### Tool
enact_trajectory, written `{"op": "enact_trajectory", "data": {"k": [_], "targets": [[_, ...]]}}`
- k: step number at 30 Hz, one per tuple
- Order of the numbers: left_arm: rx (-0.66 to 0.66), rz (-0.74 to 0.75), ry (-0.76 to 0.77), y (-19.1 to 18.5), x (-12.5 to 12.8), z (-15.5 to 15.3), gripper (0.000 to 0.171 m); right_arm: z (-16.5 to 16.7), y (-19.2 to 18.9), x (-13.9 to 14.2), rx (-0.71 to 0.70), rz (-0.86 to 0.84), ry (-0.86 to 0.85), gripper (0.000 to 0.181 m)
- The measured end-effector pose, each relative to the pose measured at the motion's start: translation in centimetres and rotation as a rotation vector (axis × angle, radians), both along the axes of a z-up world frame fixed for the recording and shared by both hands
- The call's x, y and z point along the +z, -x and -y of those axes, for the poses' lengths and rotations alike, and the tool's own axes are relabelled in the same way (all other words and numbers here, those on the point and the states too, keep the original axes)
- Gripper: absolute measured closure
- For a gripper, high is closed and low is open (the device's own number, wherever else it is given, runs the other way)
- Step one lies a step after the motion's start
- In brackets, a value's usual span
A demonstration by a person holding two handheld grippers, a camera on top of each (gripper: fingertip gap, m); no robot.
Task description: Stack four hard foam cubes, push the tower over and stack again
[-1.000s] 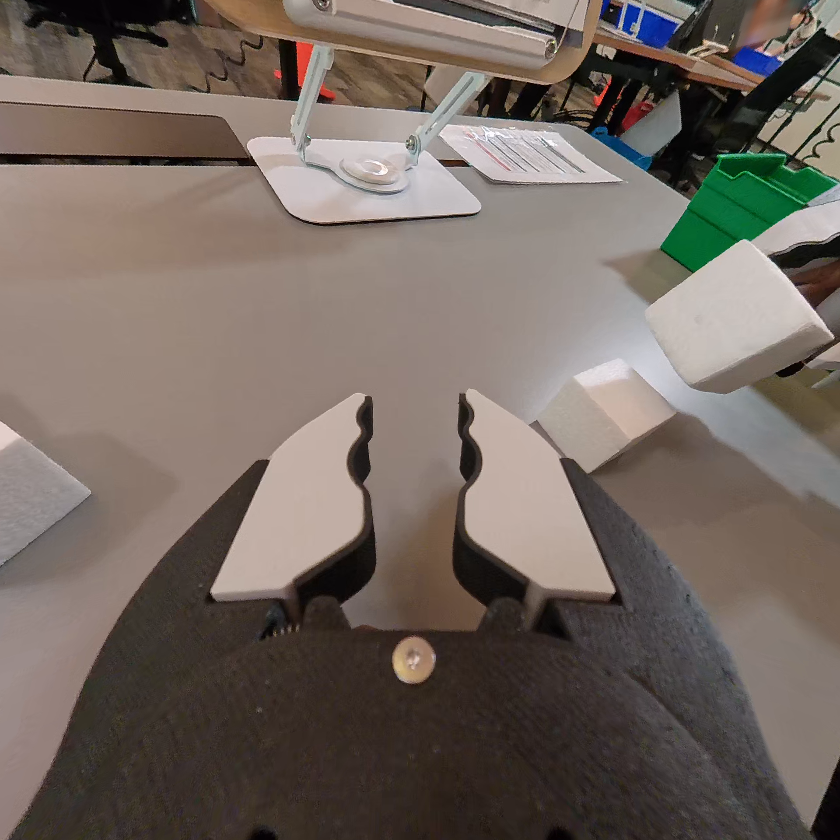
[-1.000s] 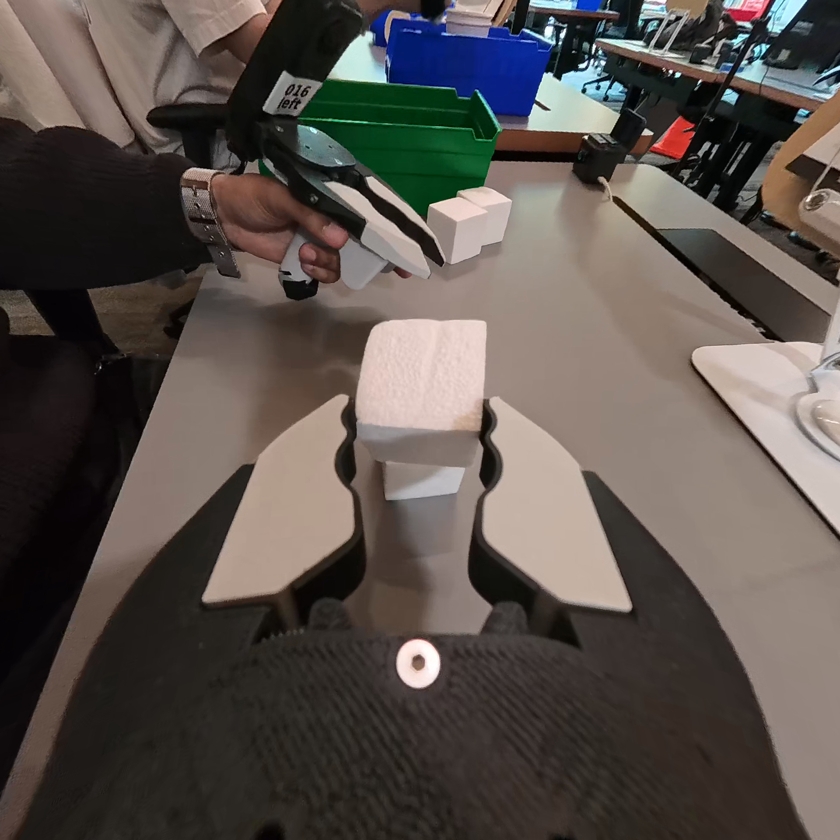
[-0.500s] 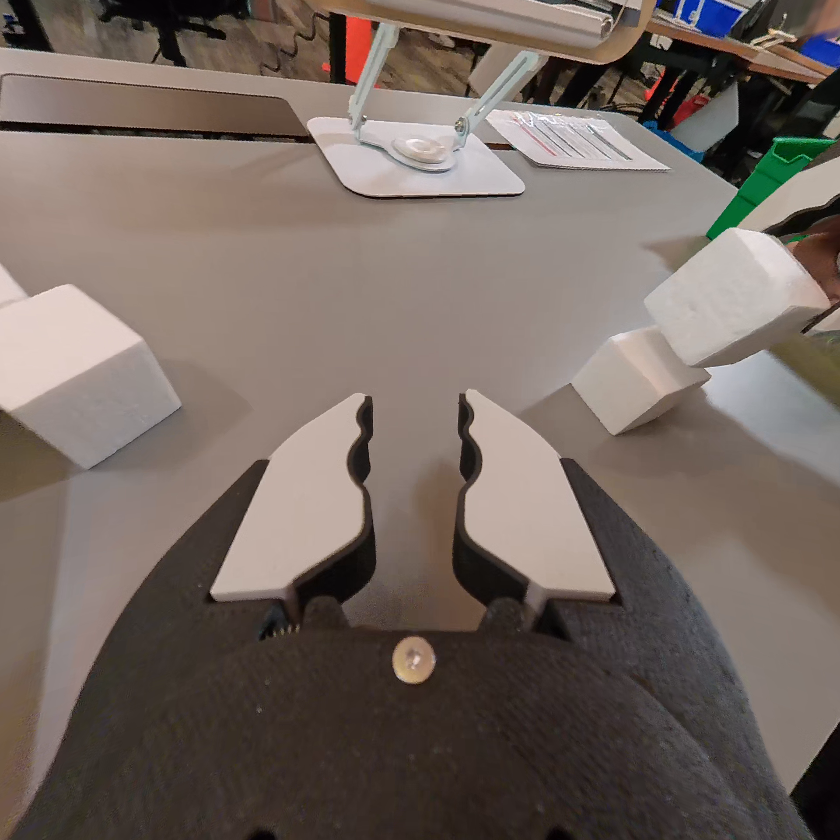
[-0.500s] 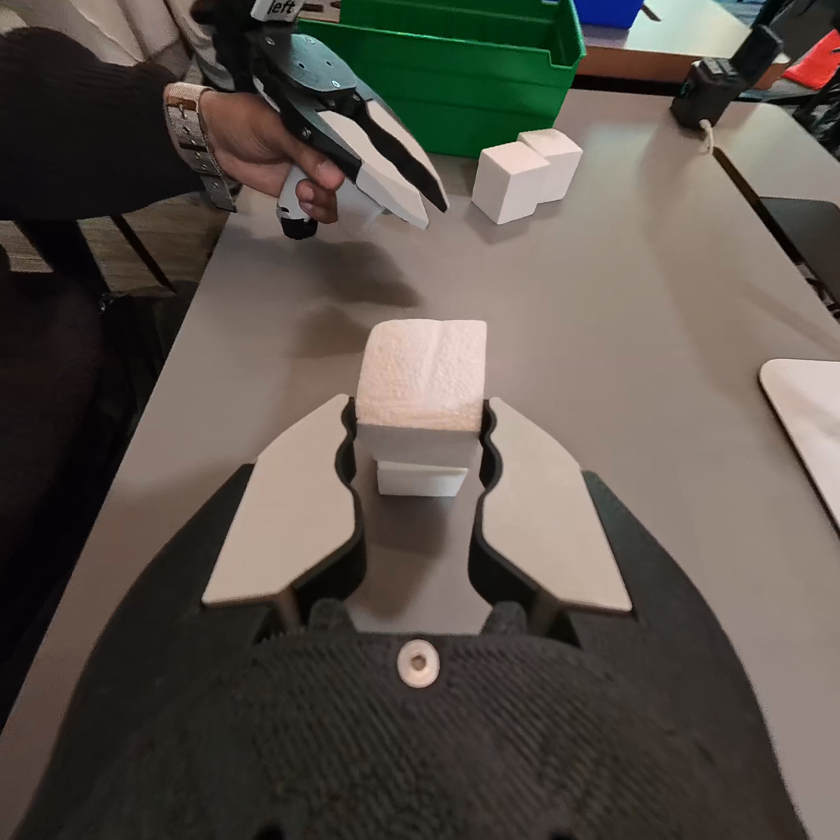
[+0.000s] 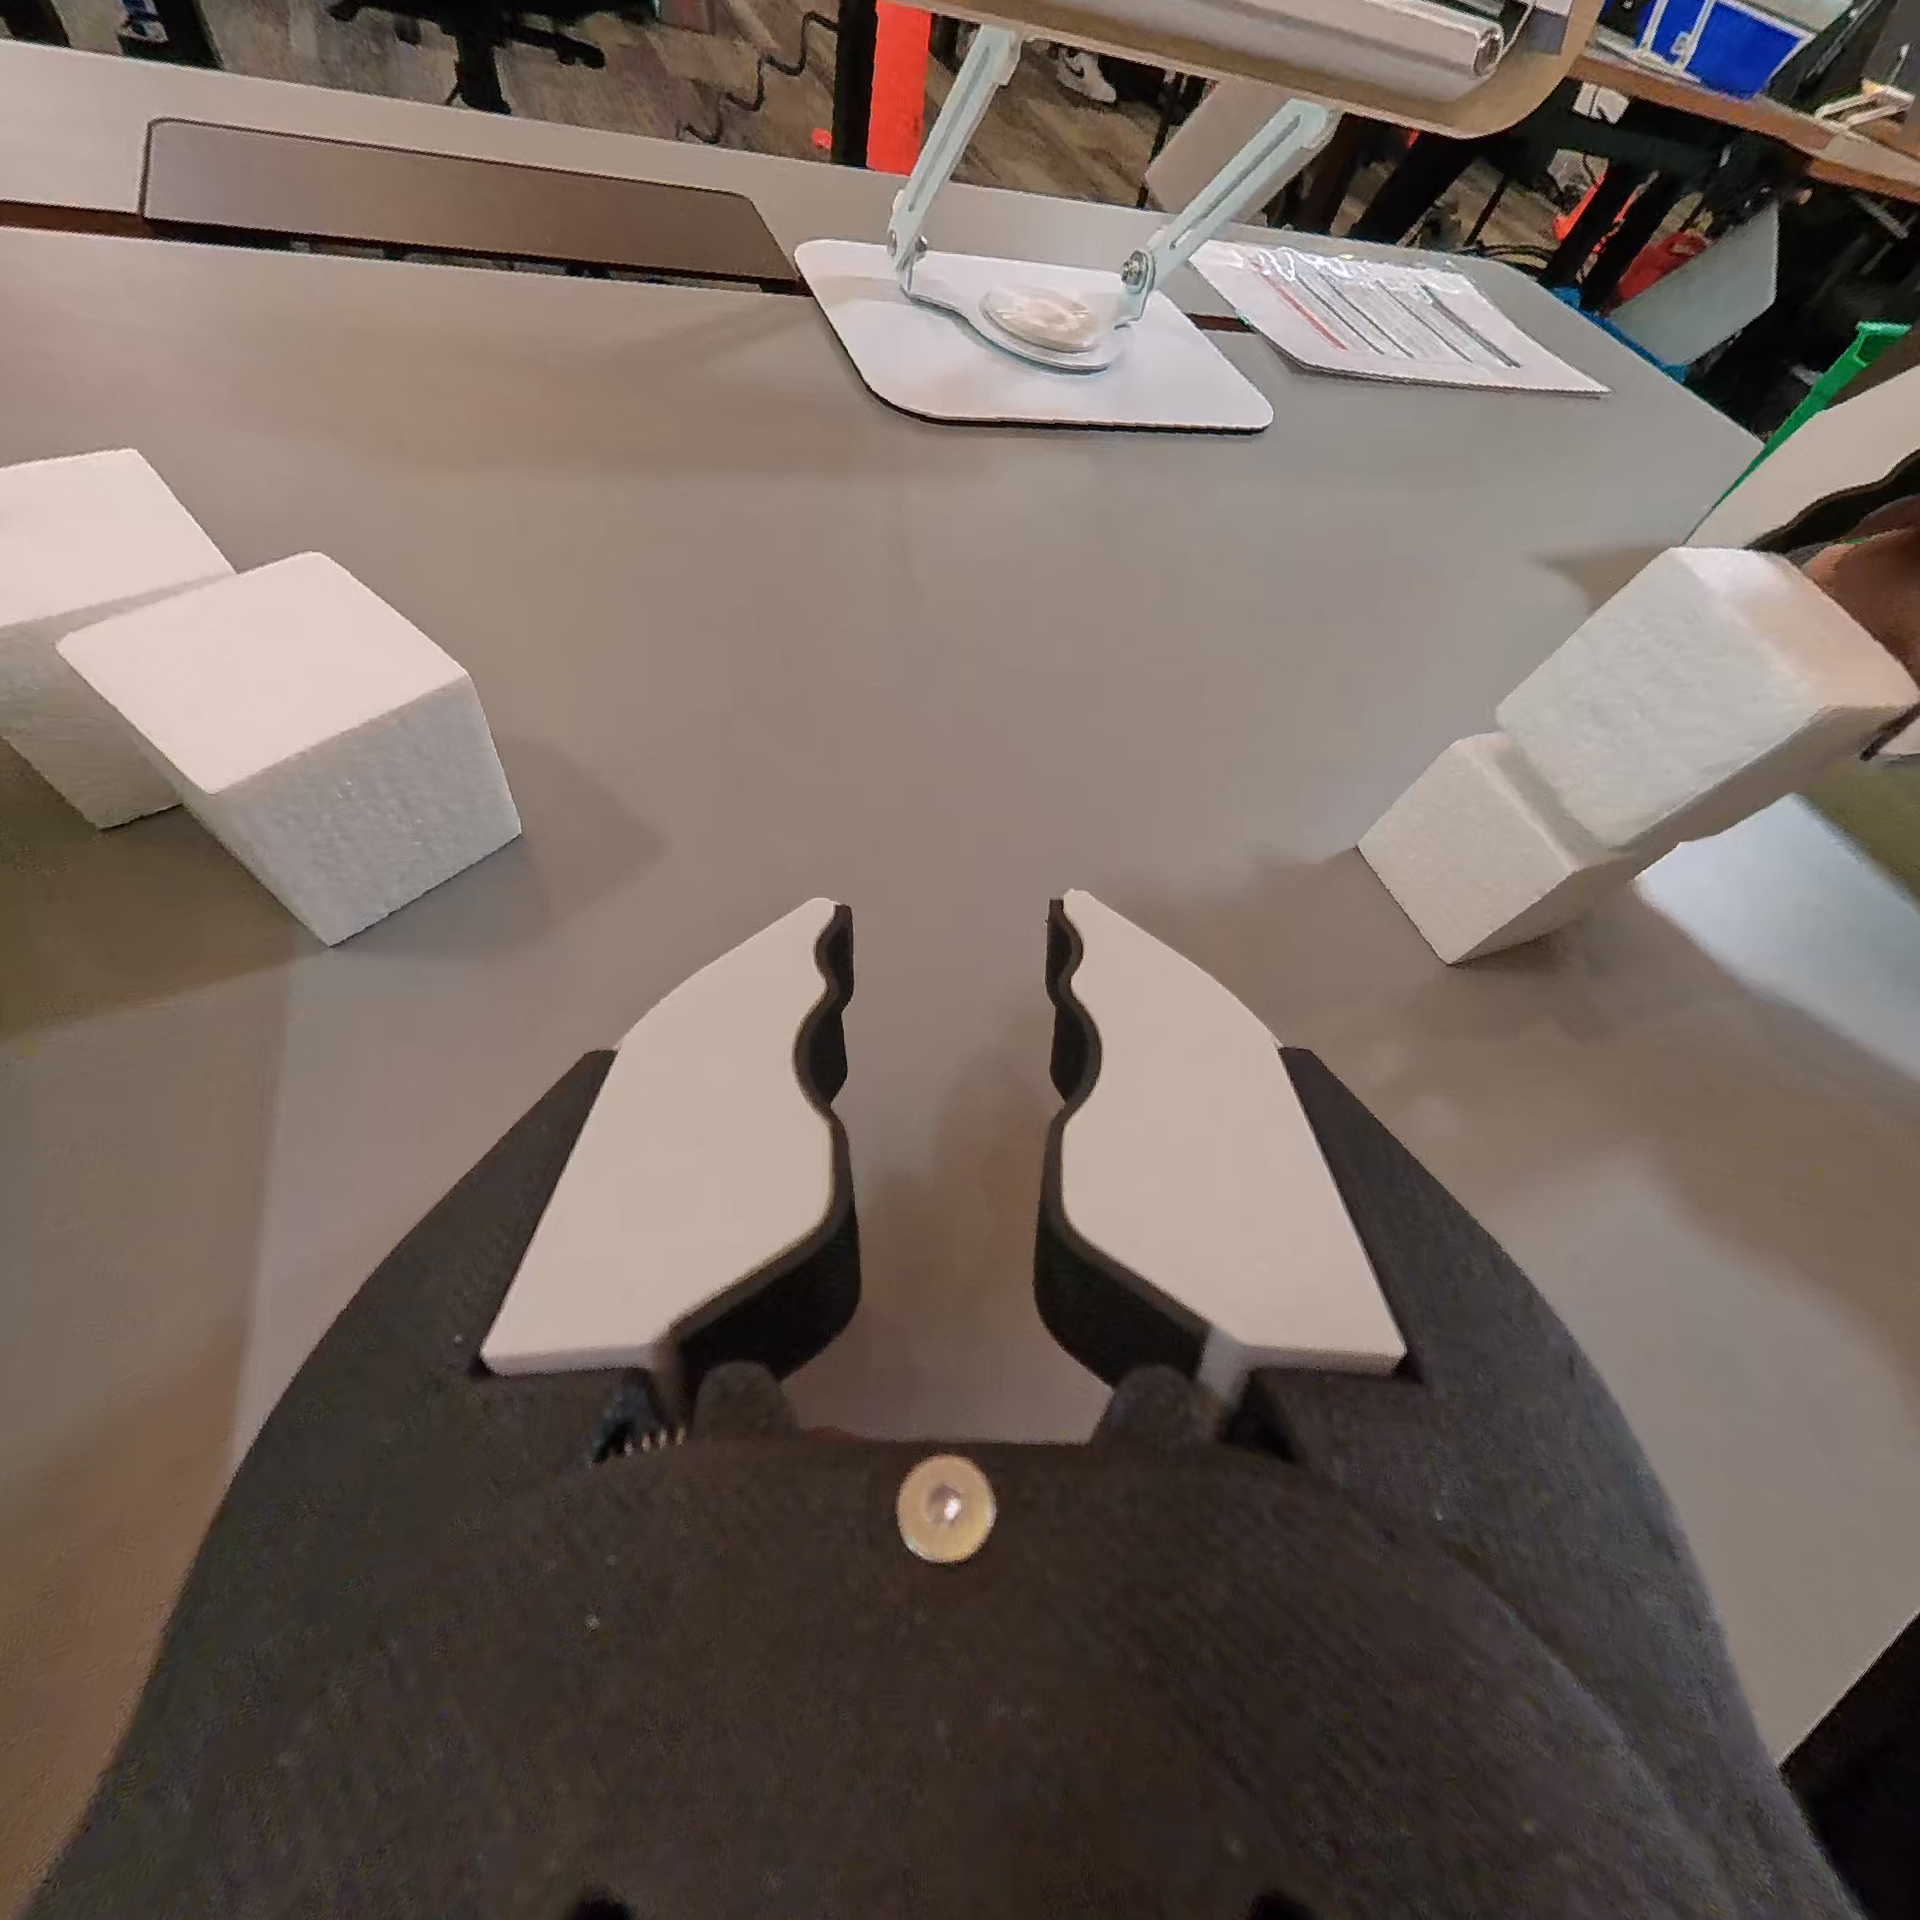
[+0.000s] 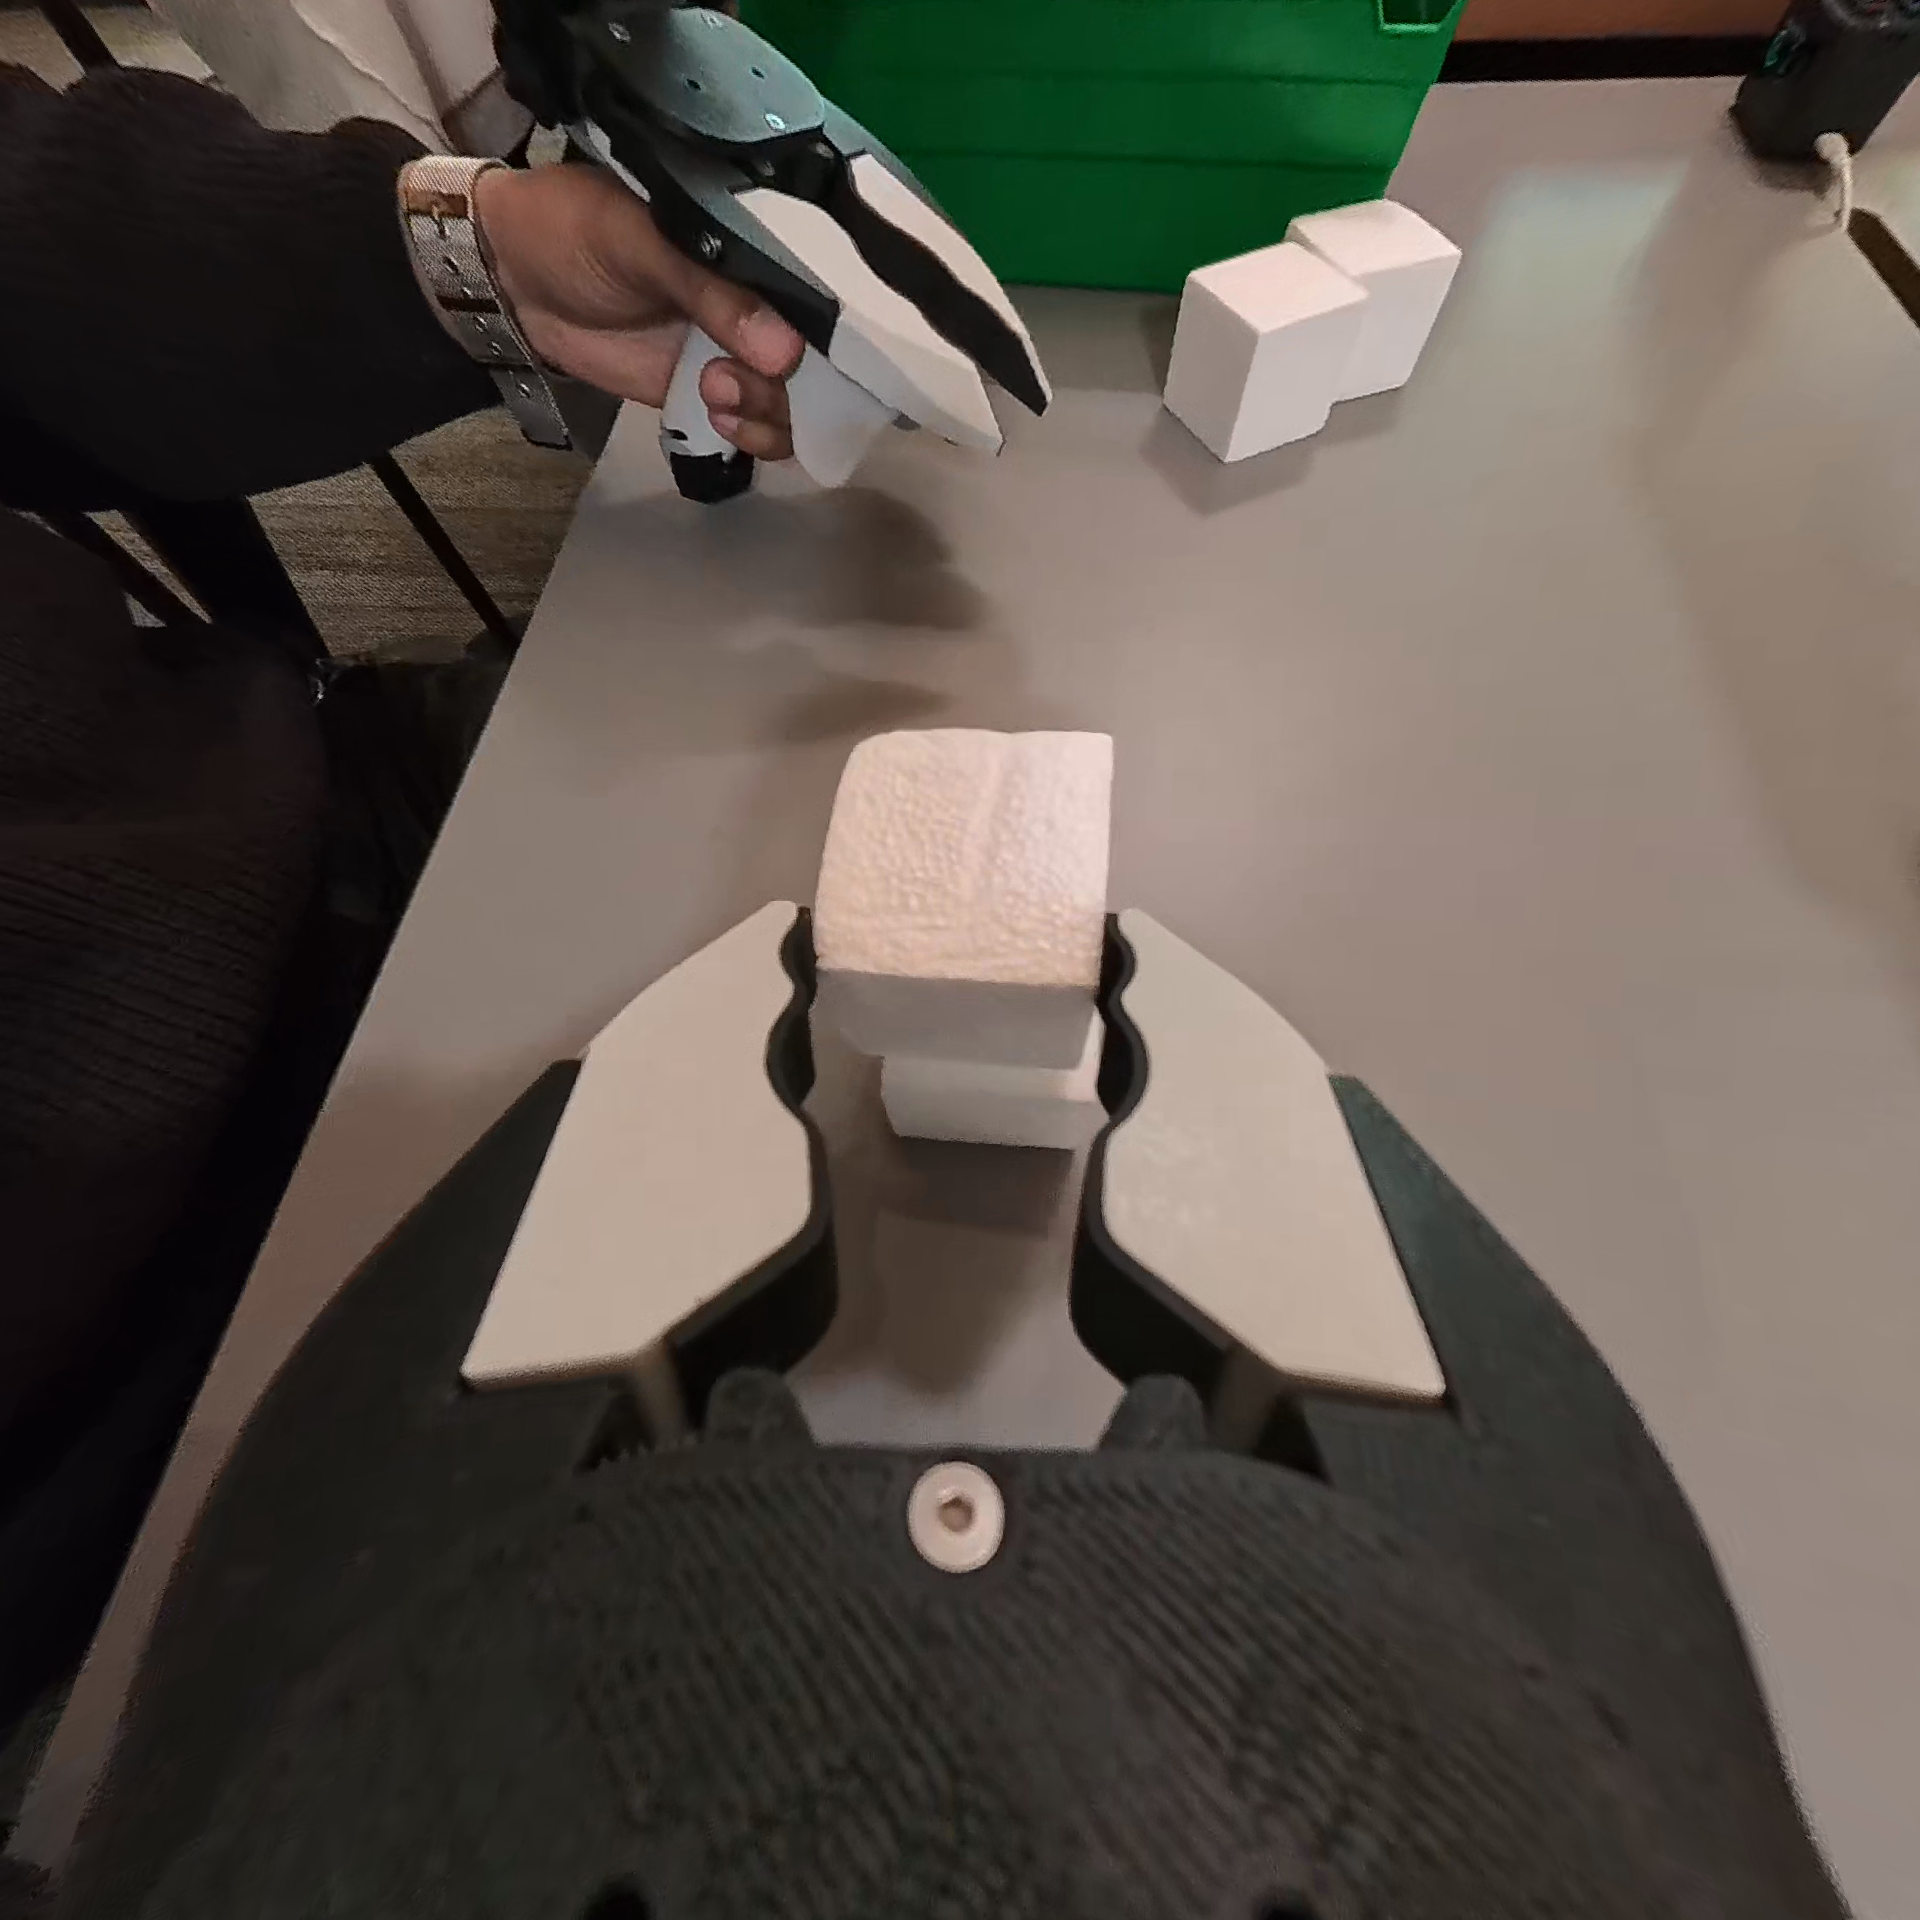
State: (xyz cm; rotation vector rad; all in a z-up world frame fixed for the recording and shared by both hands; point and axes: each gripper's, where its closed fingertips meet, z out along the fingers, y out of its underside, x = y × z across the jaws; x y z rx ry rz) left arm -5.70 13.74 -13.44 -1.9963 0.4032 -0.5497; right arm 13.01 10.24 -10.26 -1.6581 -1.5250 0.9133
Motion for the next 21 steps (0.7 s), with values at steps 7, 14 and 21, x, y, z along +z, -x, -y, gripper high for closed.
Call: {"op": "enact_trajectory", "data": {"k": [7, 14, 21], "targets": [[-0.003, -0.002, -0.003, -0.1, 0.1, 0.1, 0.135, 0.3, 0.1, 0.0, -0.005, 0.032, -0.006, 0.128], [0.016, -0.014, 0.003, 0.4, -0.1, -0.1, 0.135, 0.0, -0.1, 0.1, -0.016, 0.026, -0.021, 0.128], [0.017, 0.005, 0.009, 0.4, 0.0, -0.1, 0.135, -0.1, 0.0, -0.6, 0.004, 0.044, 0.008, 0.128]]}}
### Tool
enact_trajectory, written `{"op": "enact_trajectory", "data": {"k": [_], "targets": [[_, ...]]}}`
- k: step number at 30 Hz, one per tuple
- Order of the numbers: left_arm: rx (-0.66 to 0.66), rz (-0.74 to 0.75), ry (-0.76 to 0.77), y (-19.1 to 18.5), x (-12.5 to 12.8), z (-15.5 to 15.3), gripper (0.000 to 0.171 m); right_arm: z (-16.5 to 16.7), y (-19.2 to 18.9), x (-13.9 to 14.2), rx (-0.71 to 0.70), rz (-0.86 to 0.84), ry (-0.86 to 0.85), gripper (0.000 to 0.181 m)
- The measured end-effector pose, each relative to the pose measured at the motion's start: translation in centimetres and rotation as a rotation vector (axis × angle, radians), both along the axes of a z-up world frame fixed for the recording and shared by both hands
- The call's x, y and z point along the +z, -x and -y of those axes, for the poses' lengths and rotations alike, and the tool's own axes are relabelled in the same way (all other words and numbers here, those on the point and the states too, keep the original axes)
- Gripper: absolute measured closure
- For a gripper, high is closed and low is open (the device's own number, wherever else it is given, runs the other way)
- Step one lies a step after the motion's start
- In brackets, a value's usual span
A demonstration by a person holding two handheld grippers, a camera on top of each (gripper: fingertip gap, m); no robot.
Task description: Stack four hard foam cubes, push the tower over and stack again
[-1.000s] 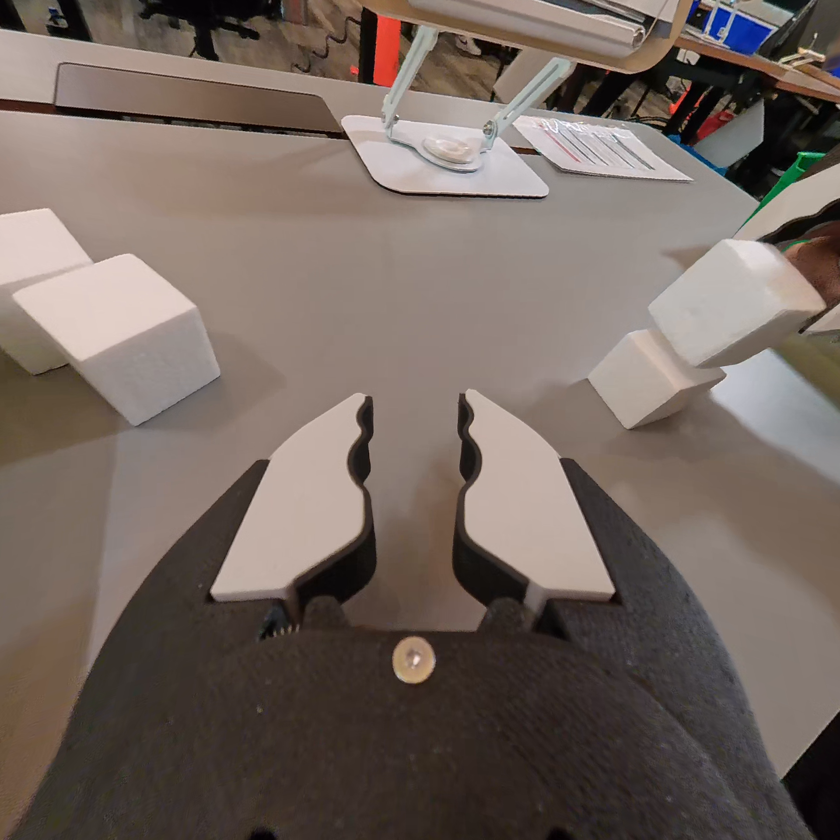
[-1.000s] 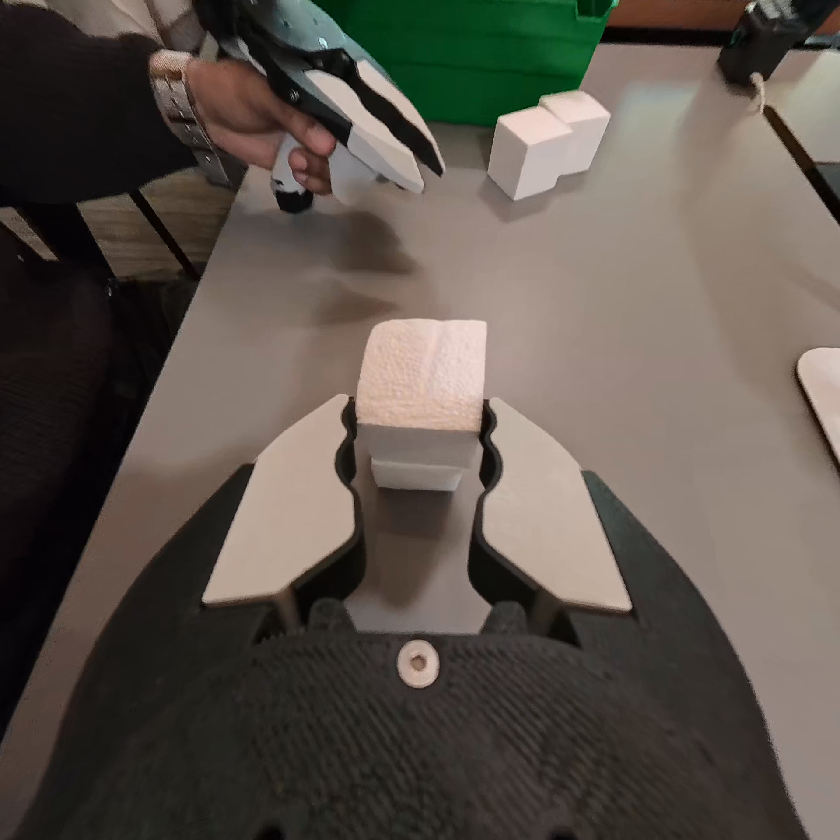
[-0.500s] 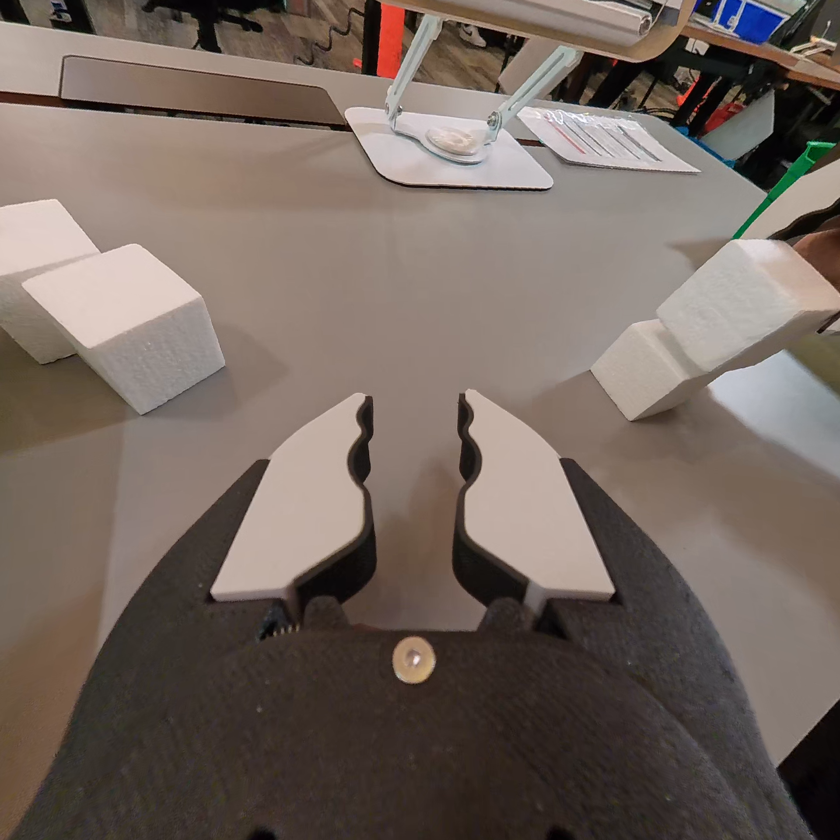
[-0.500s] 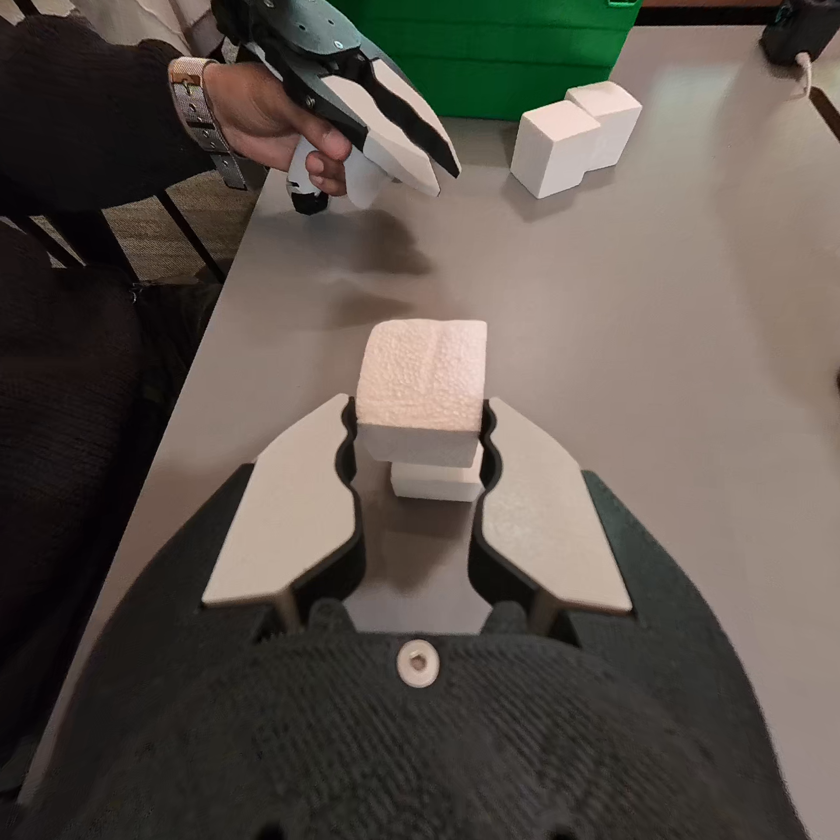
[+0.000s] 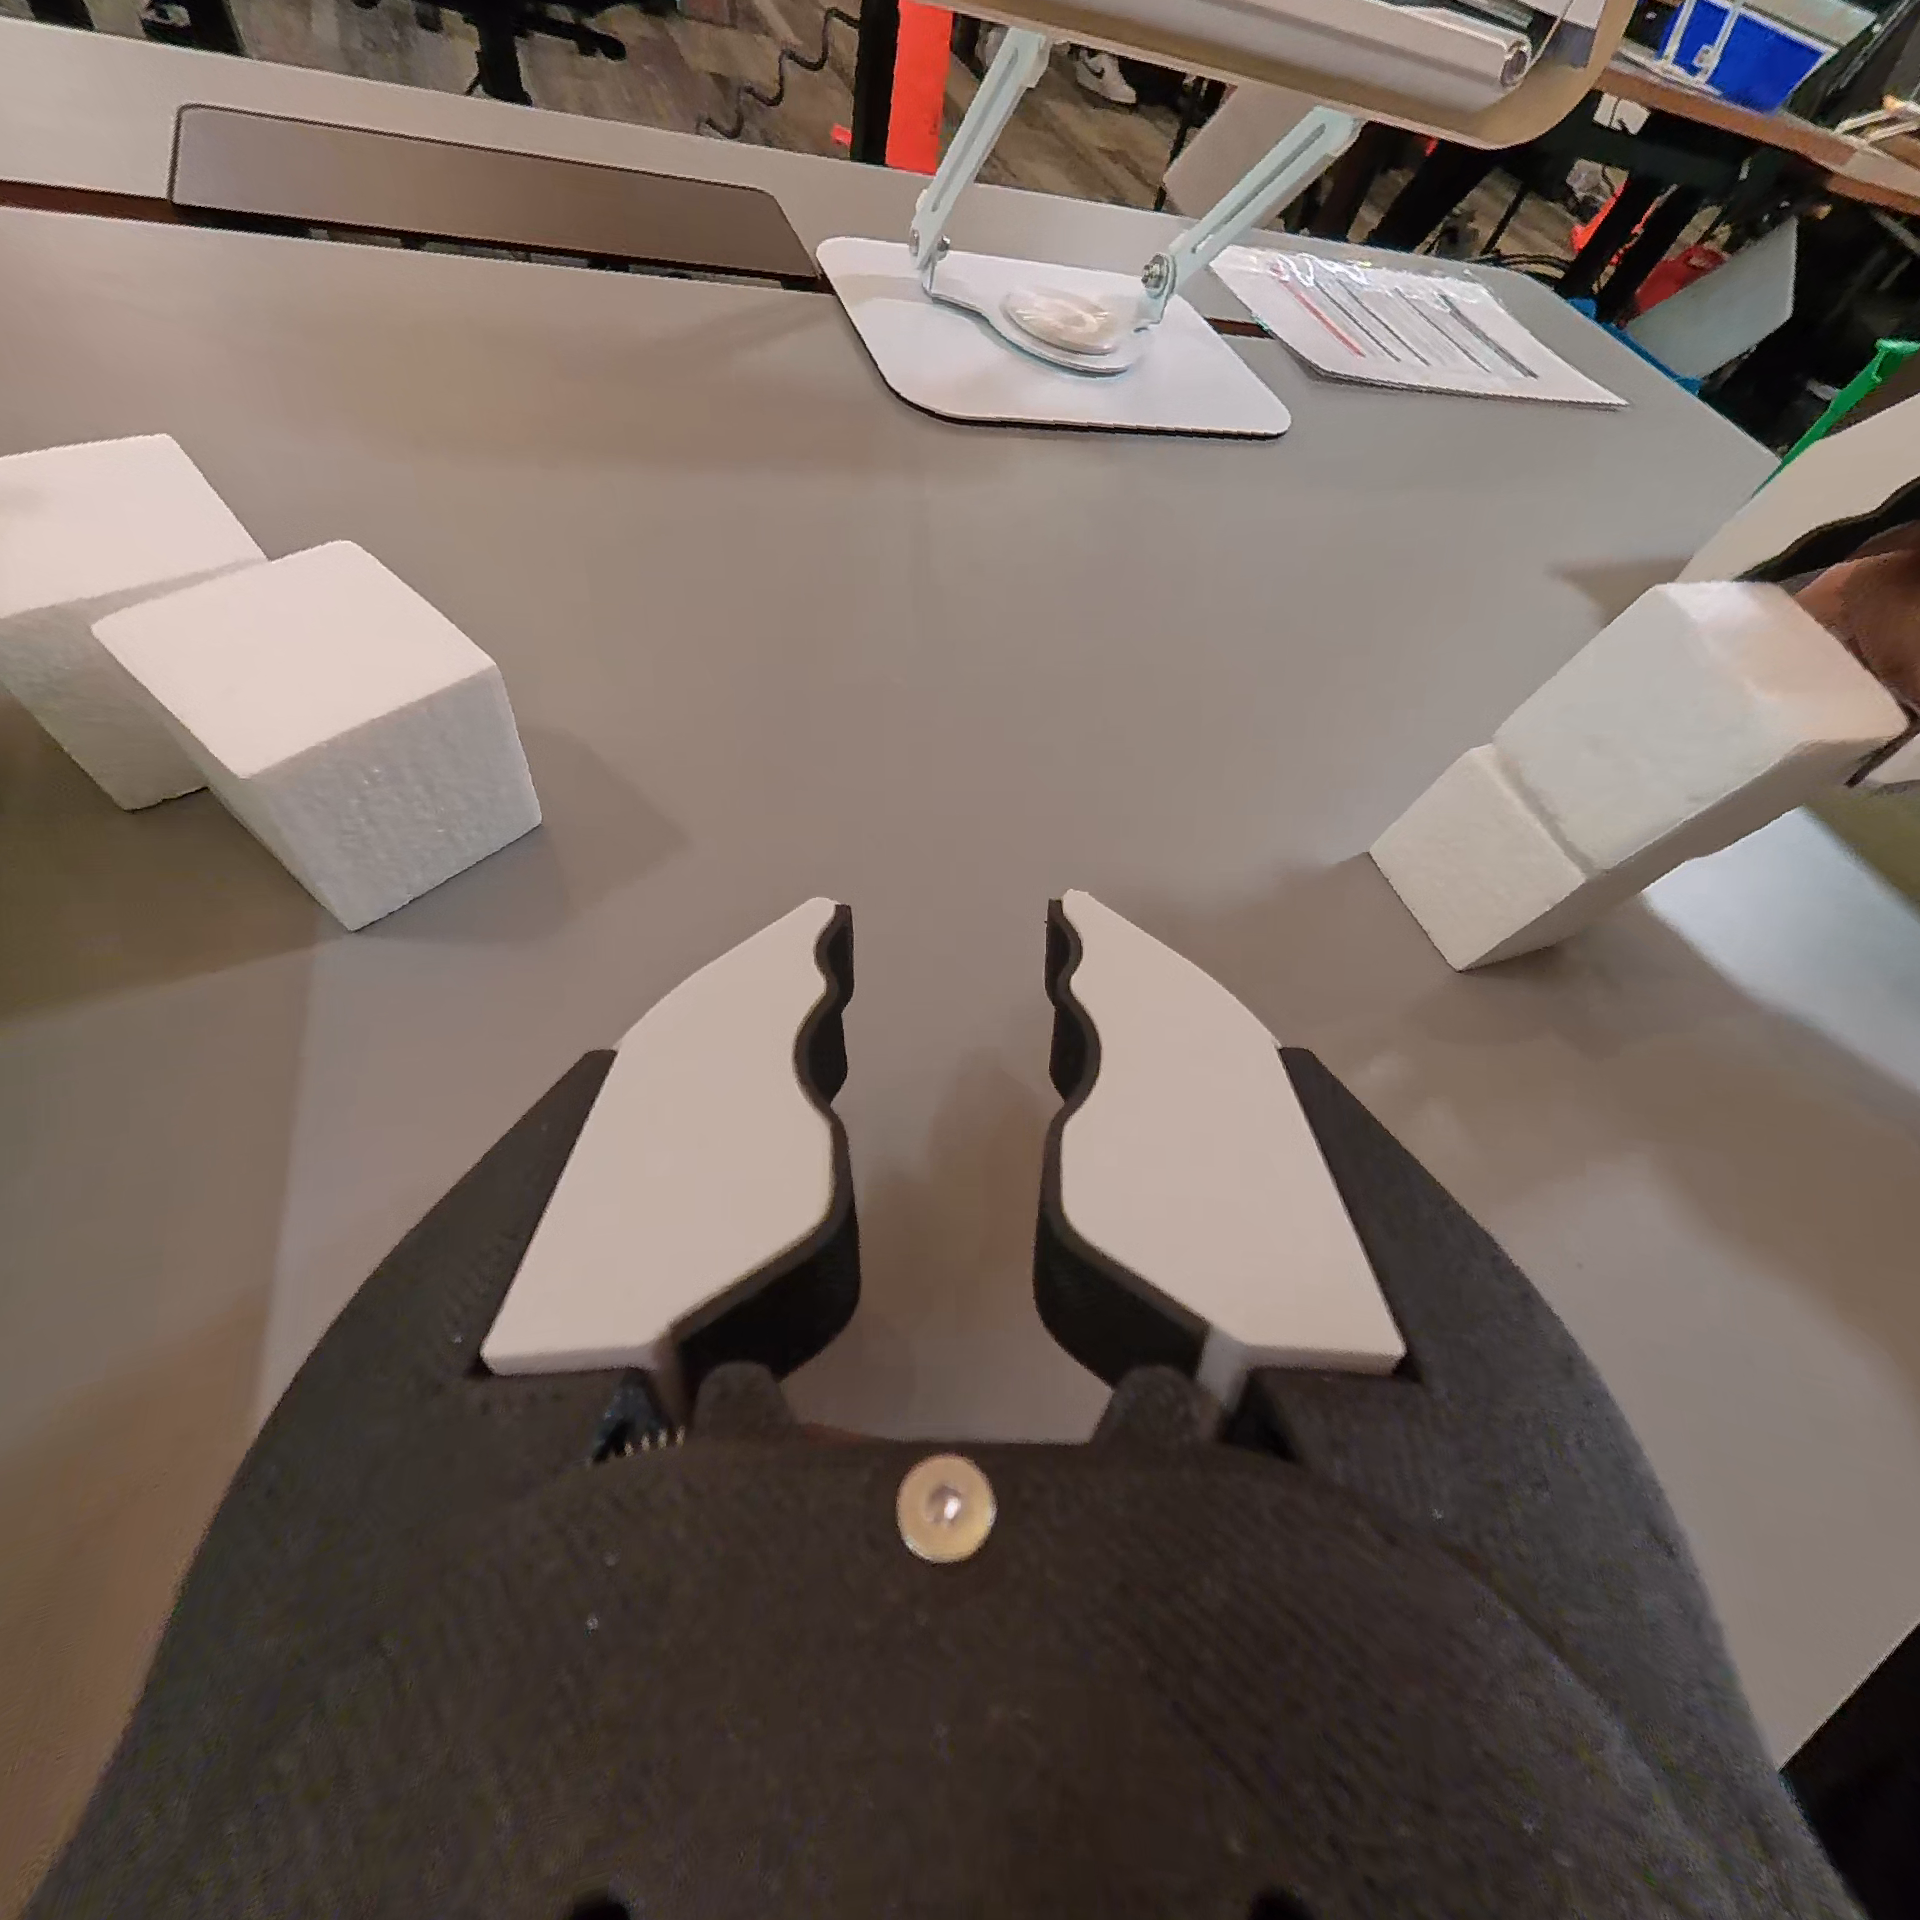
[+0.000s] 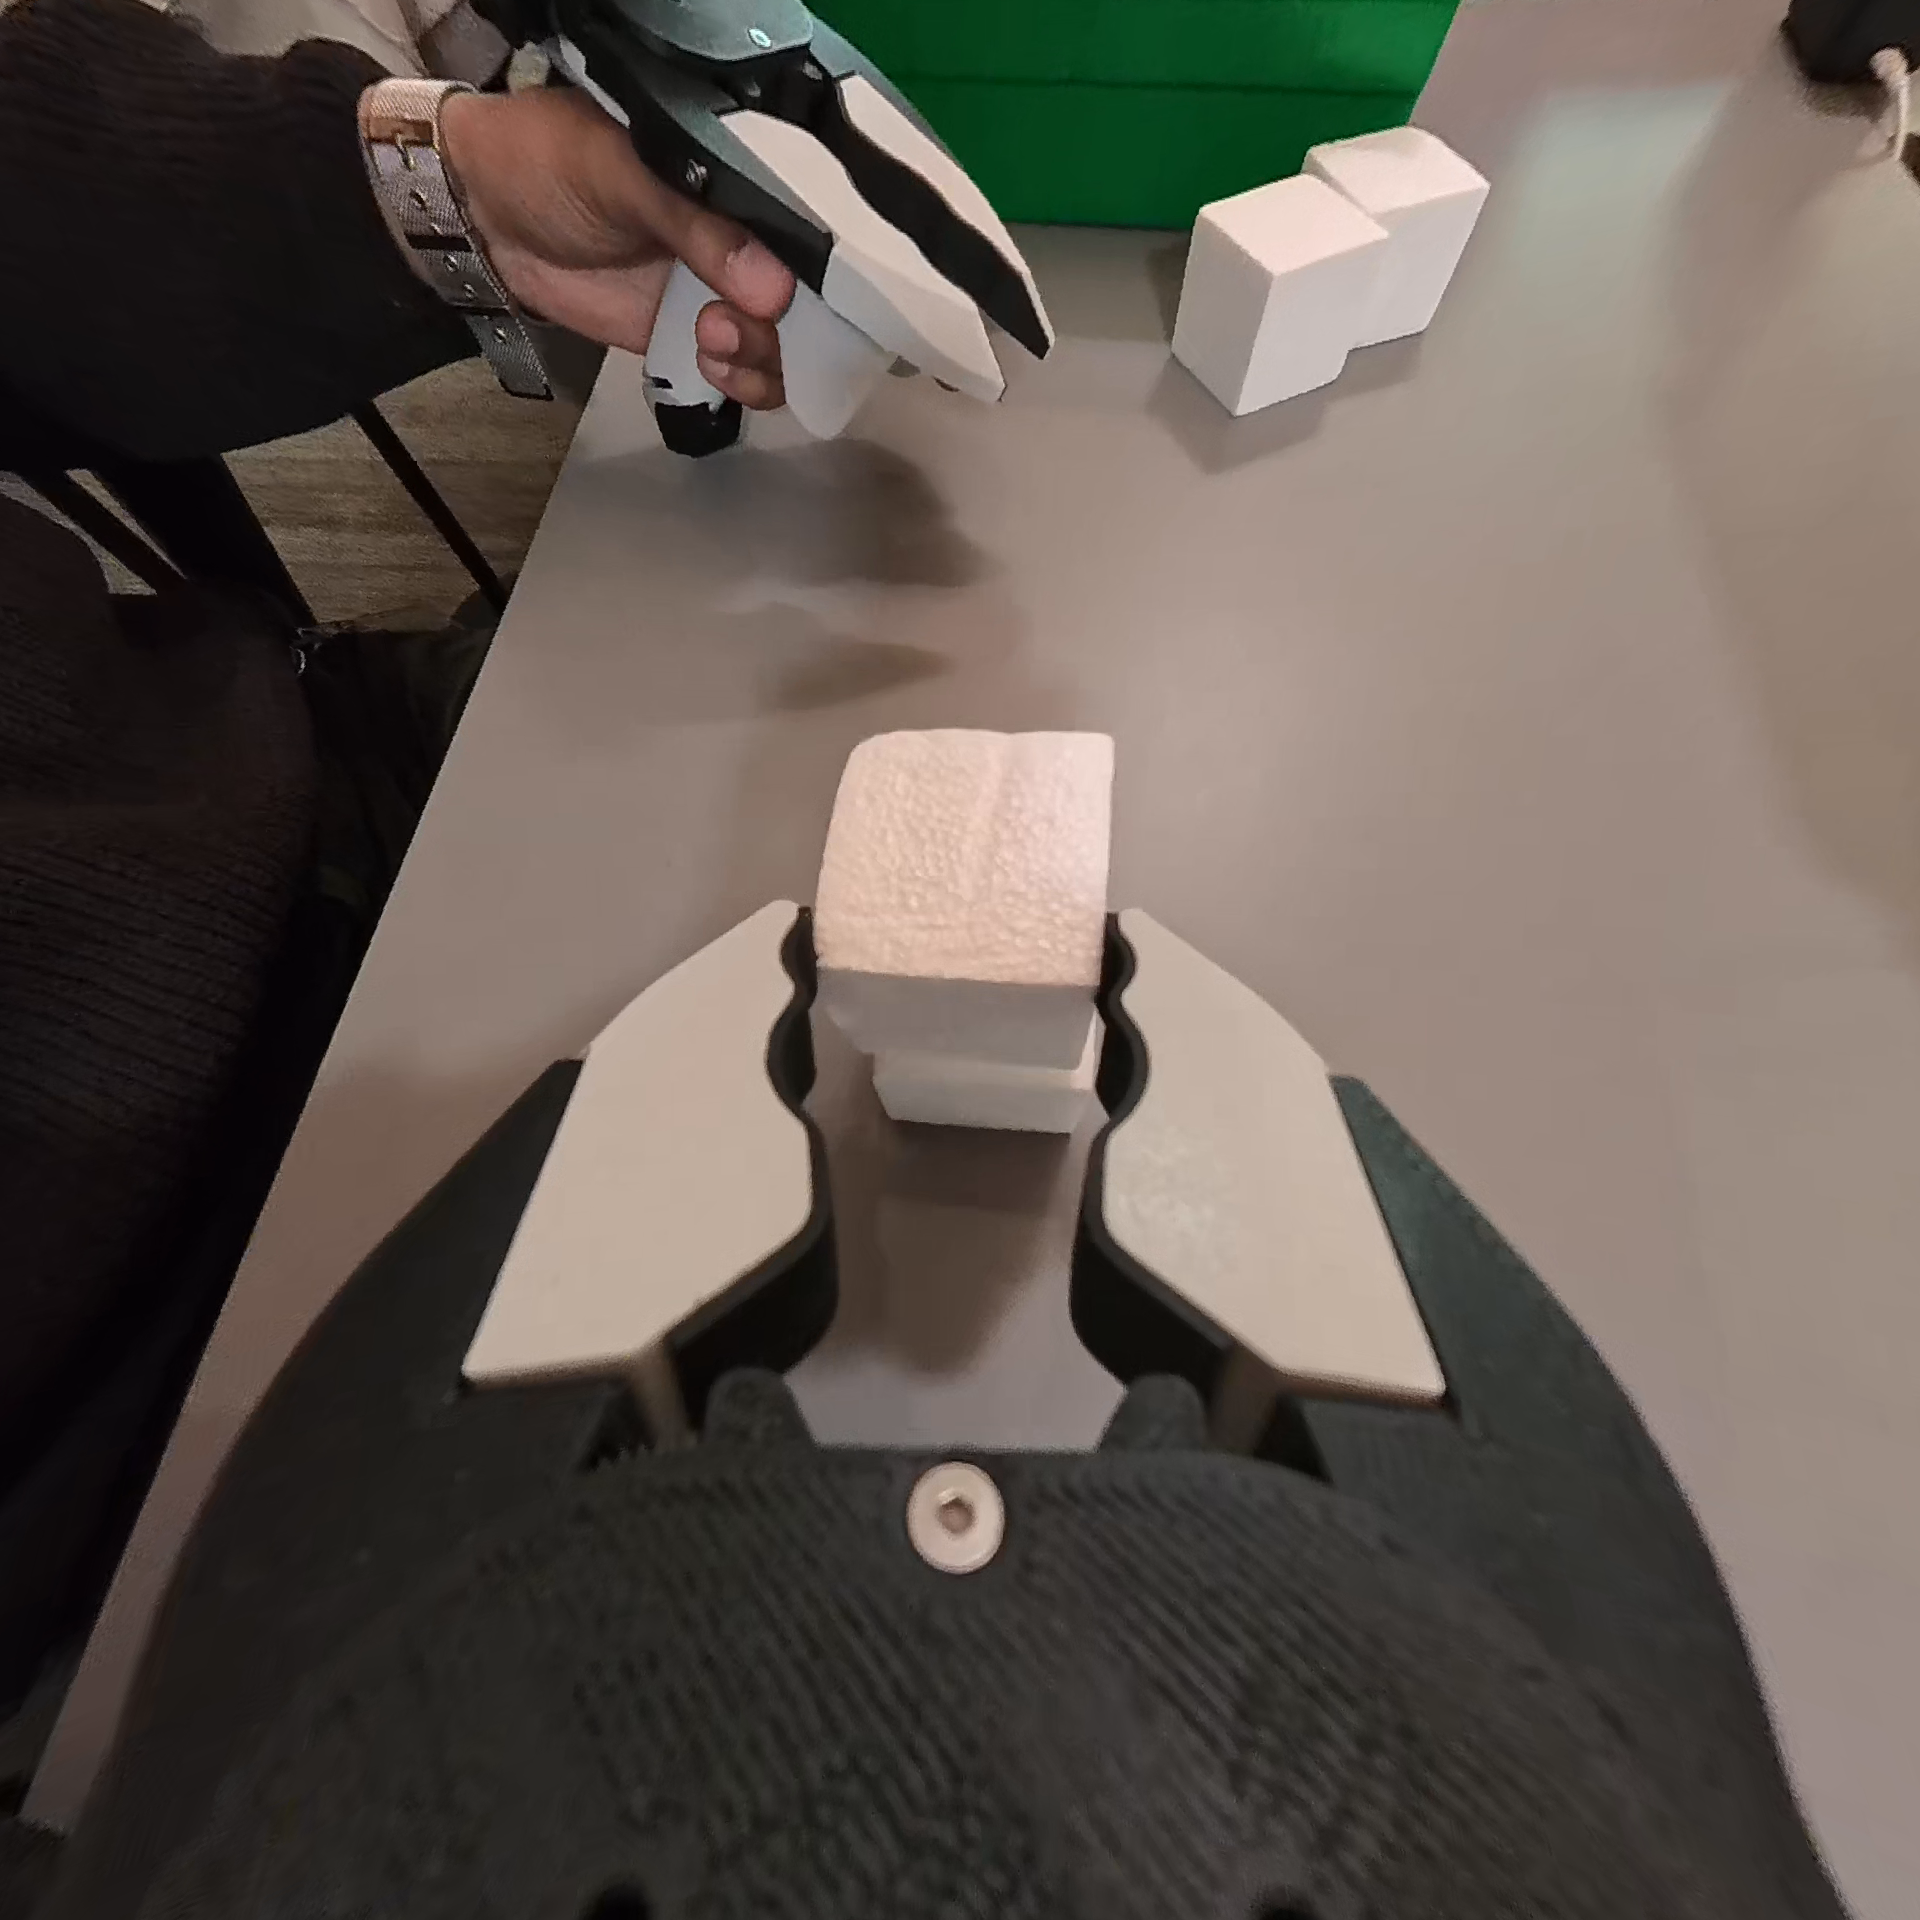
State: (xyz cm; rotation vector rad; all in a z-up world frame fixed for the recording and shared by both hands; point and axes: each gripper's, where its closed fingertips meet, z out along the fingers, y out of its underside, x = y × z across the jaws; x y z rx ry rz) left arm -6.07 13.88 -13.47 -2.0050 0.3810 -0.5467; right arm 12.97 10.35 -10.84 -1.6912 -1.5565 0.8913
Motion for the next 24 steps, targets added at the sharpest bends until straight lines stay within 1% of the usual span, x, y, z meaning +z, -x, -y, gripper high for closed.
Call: {"op": "enact_trajectory", "data": {"k": [10, 16, 24], "targets": [[-0.008, -0.007, 0.004, -0.18, -0.14, 0.06, 0.135, -0.18, -0.25, -0.10, 0.001, 0.011, 0.001, 0.128], [0.018, -0.004, -0.022, 0.19, 0.32, -0.17, 0.138, -0.24, -0.35, -0.19, 0.001, 0.010, 0.008, 0.128], [0.006, -0.013, -0.010, -0.04, 0.01, -0.04, 0.138, -0.04, -0.07, -0.22, 0.014, 0.004, 0.017, 0.128]]}}
